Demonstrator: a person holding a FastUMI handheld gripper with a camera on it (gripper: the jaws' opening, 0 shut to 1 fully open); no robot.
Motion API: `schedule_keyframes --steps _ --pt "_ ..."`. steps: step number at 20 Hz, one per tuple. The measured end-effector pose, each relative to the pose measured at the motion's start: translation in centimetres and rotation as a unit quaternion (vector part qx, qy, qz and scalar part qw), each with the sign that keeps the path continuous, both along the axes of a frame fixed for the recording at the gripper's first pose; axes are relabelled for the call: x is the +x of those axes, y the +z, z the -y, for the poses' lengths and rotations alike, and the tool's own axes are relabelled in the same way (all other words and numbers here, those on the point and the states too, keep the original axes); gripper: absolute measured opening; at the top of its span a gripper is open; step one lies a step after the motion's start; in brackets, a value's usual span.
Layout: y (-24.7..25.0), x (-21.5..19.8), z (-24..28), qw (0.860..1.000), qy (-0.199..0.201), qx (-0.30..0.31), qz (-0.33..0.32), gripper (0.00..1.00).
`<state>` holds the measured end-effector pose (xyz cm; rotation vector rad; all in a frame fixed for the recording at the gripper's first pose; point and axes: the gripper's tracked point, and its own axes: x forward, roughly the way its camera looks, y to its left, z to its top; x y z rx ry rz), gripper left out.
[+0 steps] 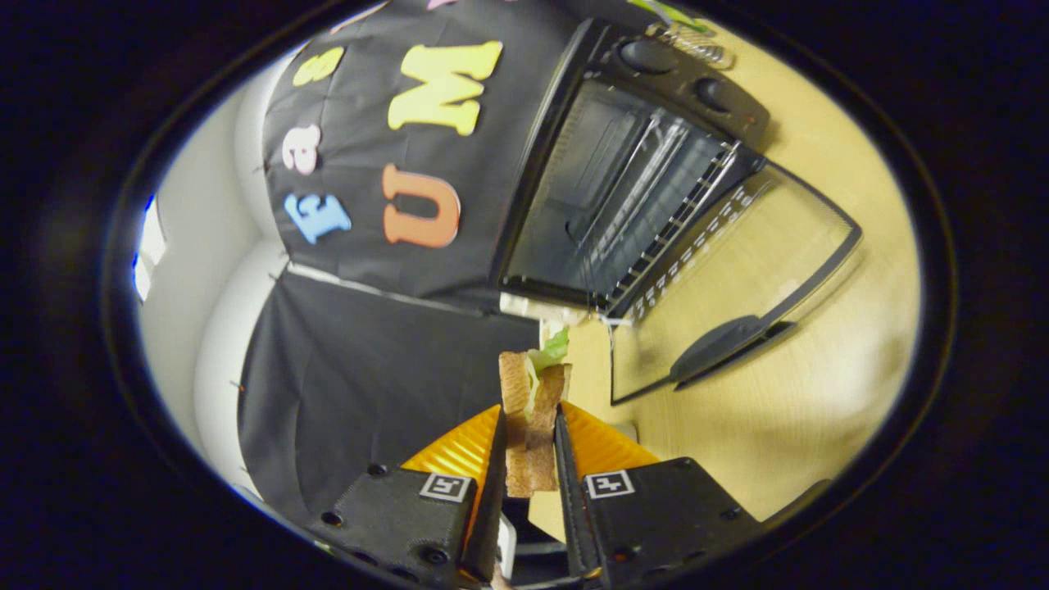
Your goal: Open the toaster oven, put the food inside, and close the toaster oven door.
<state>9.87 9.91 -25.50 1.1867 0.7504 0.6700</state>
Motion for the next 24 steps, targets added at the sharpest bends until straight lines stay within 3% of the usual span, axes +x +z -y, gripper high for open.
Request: schedule_keyframes --steps 3,5,11,16,19,24 --pt "-1.1 3.7 2.2 0.992 -0.123 0.014 0.013 0.37" --pt "-0.8 5.1 3.3 0.983 -0.181 0.016 0.031 0.37" --pt "0.2 8.8 3.4 0.96 -0.274 0.031 0.041 0.37" --pt "-1.8 14.0 2.4 0.949 -0.315 0.019 0.017 0.38" --pt "-2.0 17.3 1.8 0.943 -0.328 -0.017 0.045 0.38" --pt "-4.6 19.6 1.3 0.945 -0.309 -0.095 0.049 0.38"
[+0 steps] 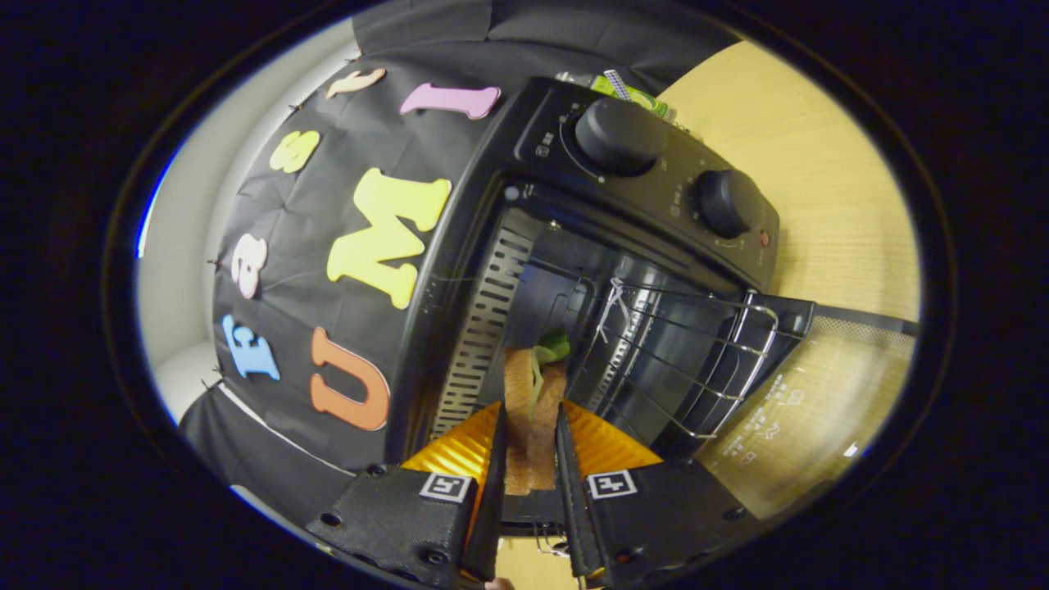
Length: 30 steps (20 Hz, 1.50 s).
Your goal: Open the toaster oven, put the food inside, and close the toaster oven door.
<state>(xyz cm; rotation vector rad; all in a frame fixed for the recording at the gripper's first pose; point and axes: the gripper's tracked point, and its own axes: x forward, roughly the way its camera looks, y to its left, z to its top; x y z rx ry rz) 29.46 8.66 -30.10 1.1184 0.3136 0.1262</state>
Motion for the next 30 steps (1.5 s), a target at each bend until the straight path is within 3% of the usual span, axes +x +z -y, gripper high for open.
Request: schedule_keyframes --steps 3,5,6,10,13,16,20,23,26,28,30 --pt "-0.6 -0.1 -0.7 0.998 0.038 -0.047 -0.005 0.44" --pt "-0.6 -0.6 -1.4 0.992 0.075 -0.106 -0.003 0.57" --pt "-0.6 -0.9 -2.0 0.985 0.099 -0.139 -0.009 0.61" --pt "-1.4 -1.9 -1.6 0.949 0.132 -0.286 -0.018 0.77" --pt "-1.7 -3.1 -1.8 0.928 0.152 -0.341 -0.011 0.89" --pt "-2.0 -4.4 -1.3 0.908 0.162 -0.386 -0.008 0.92" --pt "-1.9 -5.8 -1.2 0.895 0.173 -0.41 -0.002 0.93" --pt "-2.0 -3.9 -1.9 0.883 0.185 -0.432 0.008 0.94" --pt "-1.9 -2.8 -1.8 0.879 0.177 -0.443 0.018 0.95" --pt "-1.4 -2.6 -2.3 0.868 0.187 -0.46 0.028 0.95" --pt "0.4 -2.7 -3.0 0.874 0.187 -0.444 0.065 0.95"
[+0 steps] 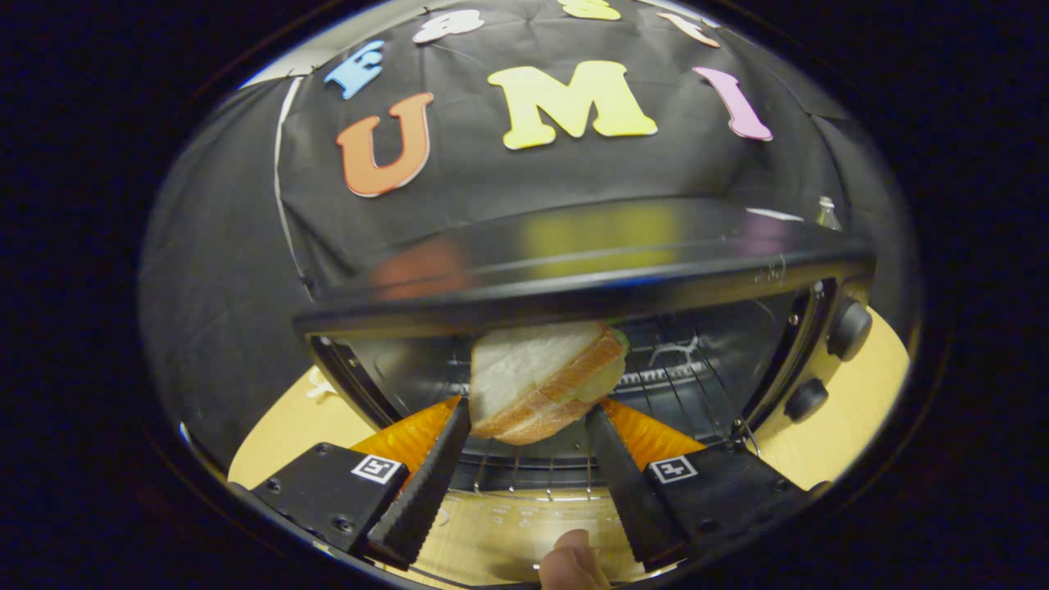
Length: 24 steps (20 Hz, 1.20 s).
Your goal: Open the toaster oven, put the food inside, and close the toaster oven door.
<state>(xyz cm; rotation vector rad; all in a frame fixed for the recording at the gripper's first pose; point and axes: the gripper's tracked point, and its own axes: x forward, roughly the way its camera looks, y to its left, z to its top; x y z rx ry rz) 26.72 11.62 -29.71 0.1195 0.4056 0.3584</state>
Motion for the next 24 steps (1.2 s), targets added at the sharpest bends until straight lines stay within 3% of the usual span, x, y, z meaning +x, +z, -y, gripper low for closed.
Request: schedule_keyframes --steps 2,3,10,15,24 --pt "0.0 -0.4 0.0 1.0 0.003 -0.001 -0.003 0.96" --pt "-0.6 -0.6 0.2 1.0 0.003 -0.018 -0.011 1.0" --pt "-4.1 -5.3 2.6 0.989 -0.007 -0.142 -0.036 1.0" --pt "-5.9 -9.5 2.1 0.986 0.002 -0.153 -0.071 1.0" --pt "-6.2 -16.5 5.4 0.977 -0.067 -0.199 -0.021 1.0"
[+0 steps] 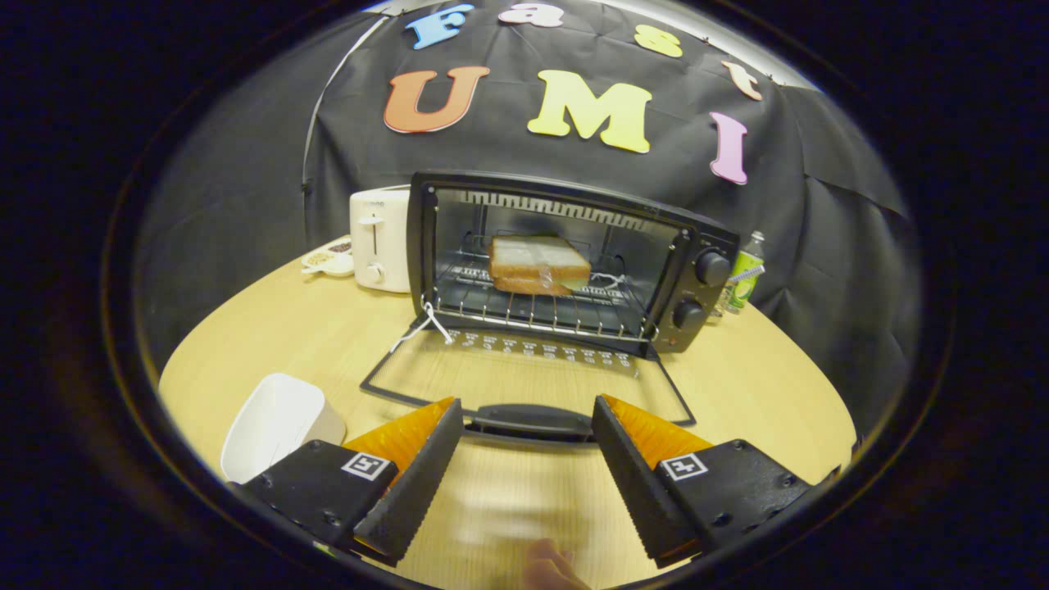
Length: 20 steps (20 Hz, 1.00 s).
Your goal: Open the toaster oven, put the food inside, and close the toaster oven door.
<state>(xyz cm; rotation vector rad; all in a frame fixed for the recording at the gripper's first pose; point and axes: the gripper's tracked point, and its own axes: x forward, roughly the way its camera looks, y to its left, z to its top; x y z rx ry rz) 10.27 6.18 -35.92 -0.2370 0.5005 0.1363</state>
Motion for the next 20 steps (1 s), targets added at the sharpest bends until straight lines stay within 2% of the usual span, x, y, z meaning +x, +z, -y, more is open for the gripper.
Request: schedule_keyframes --steps 4,7,10,14,20 --pt "-4.2 -1.0 0.1 0.998 -0.005 0.01 -0.067 1.0" --pt "-4.0 -0.4 0.3 0.996 -0.02 0.036 -0.073 1.0" --pt "-4.0 -0.1 0.3 0.995 -0.04 0.059 -0.068 1.0" --pt "-3.5 0.1 0.5 0.995 -0.04 0.068 -0.055 1.0" --pt "-0.9 -0.3 0.1 0.996 -0.023 0.083 0.03 1.0"
